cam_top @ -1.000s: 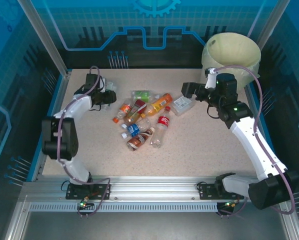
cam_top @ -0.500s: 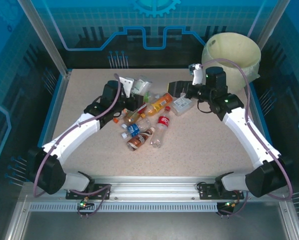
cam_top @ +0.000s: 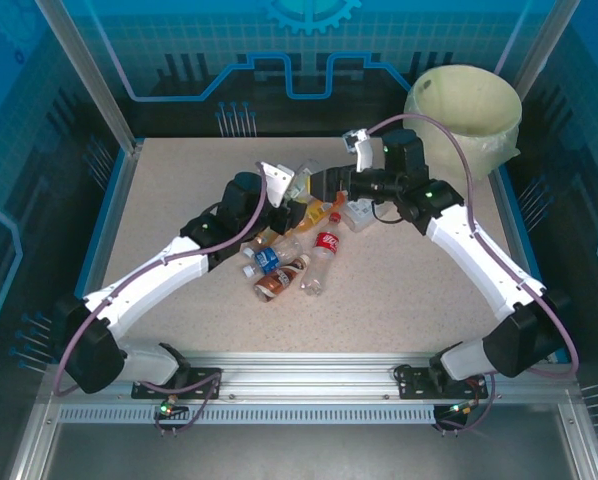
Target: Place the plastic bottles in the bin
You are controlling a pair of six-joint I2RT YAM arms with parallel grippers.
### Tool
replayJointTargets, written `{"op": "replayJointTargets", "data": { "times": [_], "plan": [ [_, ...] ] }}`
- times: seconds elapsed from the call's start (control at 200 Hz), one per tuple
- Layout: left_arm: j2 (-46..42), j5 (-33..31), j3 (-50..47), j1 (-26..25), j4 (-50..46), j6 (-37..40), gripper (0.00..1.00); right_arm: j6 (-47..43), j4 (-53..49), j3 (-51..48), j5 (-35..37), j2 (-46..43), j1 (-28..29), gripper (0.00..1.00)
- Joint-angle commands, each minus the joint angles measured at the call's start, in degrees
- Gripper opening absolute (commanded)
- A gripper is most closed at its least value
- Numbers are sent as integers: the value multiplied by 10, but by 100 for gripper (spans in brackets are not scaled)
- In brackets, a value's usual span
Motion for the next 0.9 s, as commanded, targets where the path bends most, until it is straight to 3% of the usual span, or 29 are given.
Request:
{"op": "replayJointTargets", "data": {
  "times": [0.0,0.135,0.3,0.45,0.625,0.895],
  "plan": [
    [-30,20,-9,-13,64,13,44,21,-8,15,43,23,8,100],
    [-29,15,-12,-13,65,11,44,33,-22,14,105,20,4,100],
    [-28,37,-15,-13,67,1,44,37,5,20,-7,39,-1,98],
    [-22,69,-15,-13,81,-17,44,69,54,16,-81,55,0,81],
    [-13,64,-11,-13,77,-17,45,61,50,16,-51,44,1,59],
    [-16,33,-16,-10,75,-39,81,23,1,17,42,18,-6,49]
  ]
}}
